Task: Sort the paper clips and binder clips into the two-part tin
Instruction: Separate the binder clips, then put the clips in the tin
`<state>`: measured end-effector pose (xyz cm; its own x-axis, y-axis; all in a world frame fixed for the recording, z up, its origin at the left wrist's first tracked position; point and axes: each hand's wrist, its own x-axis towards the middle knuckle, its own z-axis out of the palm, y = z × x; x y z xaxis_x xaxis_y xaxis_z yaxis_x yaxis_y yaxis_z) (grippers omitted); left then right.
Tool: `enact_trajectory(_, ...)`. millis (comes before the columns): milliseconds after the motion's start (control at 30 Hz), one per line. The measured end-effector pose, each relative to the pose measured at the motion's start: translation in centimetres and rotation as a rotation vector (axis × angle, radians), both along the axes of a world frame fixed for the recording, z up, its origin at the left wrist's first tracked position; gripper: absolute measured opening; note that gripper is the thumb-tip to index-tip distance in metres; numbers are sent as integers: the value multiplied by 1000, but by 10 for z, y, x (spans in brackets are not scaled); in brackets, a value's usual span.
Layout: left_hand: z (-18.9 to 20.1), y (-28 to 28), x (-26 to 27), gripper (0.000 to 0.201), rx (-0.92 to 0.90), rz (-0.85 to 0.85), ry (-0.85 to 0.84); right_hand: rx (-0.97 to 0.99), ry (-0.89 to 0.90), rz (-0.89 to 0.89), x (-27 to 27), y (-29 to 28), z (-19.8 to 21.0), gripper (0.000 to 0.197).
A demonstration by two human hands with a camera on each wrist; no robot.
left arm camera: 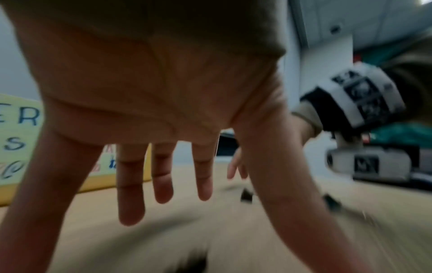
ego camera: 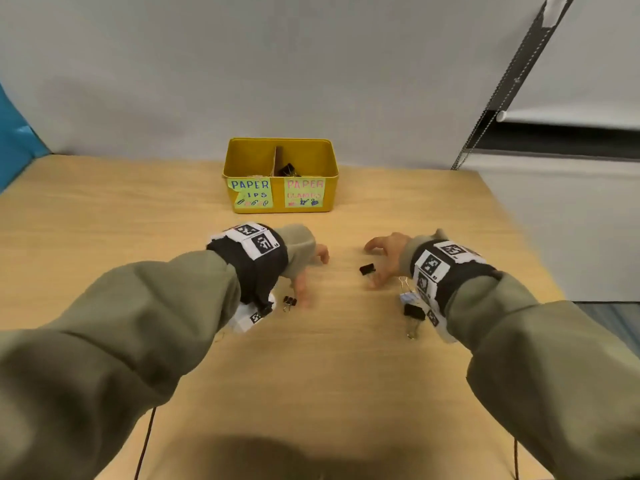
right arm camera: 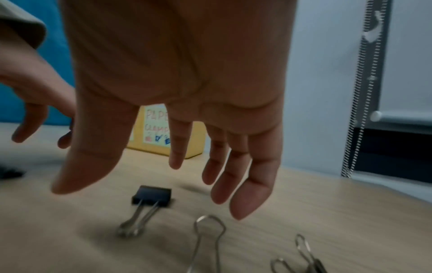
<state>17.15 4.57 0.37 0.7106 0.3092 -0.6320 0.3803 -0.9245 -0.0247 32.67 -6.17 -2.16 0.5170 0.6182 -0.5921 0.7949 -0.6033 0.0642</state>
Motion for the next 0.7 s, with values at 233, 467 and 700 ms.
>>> enact_trajectory(233, -31, -13, -29, 67, 58, 32, -59, 113, 46, 75, -34, -9, -22, 46)
enact_trajectory(467, -38, -13, -35, 22, -55, 103, -145, 226, 103, 18, -38, -1, -31, 19)
enact_trajectory(700, -34, 7, -36, 21, -161, 245, -254, 761, 229, -181, -34, 55, 17, 22)
